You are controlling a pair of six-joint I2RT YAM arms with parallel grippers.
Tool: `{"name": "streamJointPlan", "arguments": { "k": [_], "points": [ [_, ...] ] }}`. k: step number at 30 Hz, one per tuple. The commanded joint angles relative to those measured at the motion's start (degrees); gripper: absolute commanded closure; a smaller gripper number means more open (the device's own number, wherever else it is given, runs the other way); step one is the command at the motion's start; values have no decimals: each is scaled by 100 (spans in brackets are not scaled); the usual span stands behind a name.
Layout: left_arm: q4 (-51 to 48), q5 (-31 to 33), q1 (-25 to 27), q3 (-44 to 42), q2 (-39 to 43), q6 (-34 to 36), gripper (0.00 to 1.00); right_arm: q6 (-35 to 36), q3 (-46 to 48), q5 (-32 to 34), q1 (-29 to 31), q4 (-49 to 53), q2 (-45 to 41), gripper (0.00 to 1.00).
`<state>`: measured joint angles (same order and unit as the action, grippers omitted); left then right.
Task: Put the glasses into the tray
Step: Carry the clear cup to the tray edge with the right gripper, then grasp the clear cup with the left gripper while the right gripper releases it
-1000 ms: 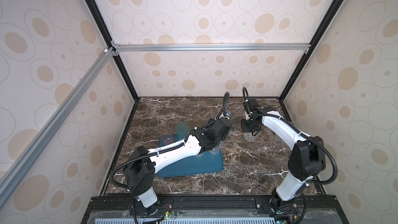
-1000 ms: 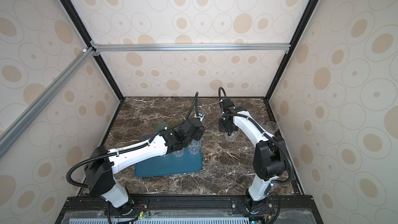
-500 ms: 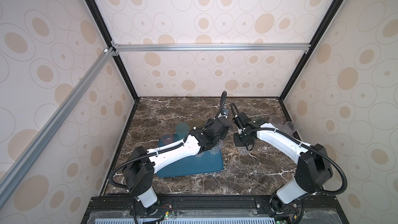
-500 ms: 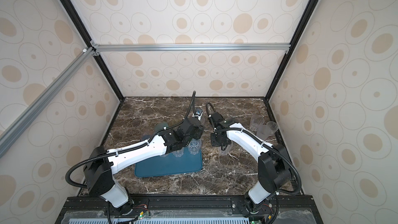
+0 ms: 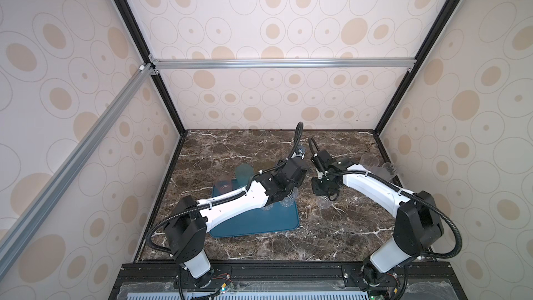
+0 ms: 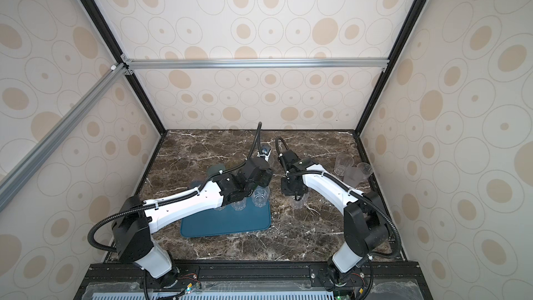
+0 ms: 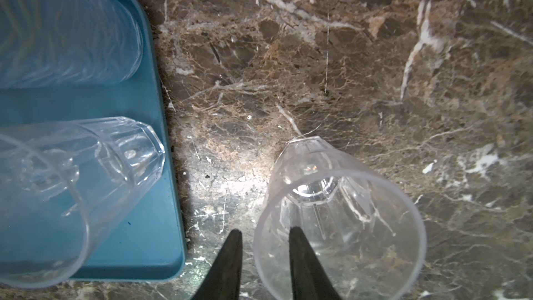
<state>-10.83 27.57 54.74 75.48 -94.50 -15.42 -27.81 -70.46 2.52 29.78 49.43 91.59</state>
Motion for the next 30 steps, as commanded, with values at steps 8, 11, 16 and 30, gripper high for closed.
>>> {"name": "streamJointPlan", "arguments": {
  "k": [8, 11, 16, 30],
  "points": [
    [-671, -293, -69, 759, -146, -292, 32, 182, -651, 21, -446, 543, -782, 63],
    [-1039, -789, -69, 1199, -473, -365, 33, 180, -603, -77, -892, 458, -993, 62],
    [-1258, -1759, -49, 1719, -1008, -471, 39, 139, -313, -46, -1548, 131, -1339, 62],
    [-2455, -2613, 176, 3448, -2779, -207, 48, 167, 348, -253, -2129, -223, -1471, 62]
  ]
}}
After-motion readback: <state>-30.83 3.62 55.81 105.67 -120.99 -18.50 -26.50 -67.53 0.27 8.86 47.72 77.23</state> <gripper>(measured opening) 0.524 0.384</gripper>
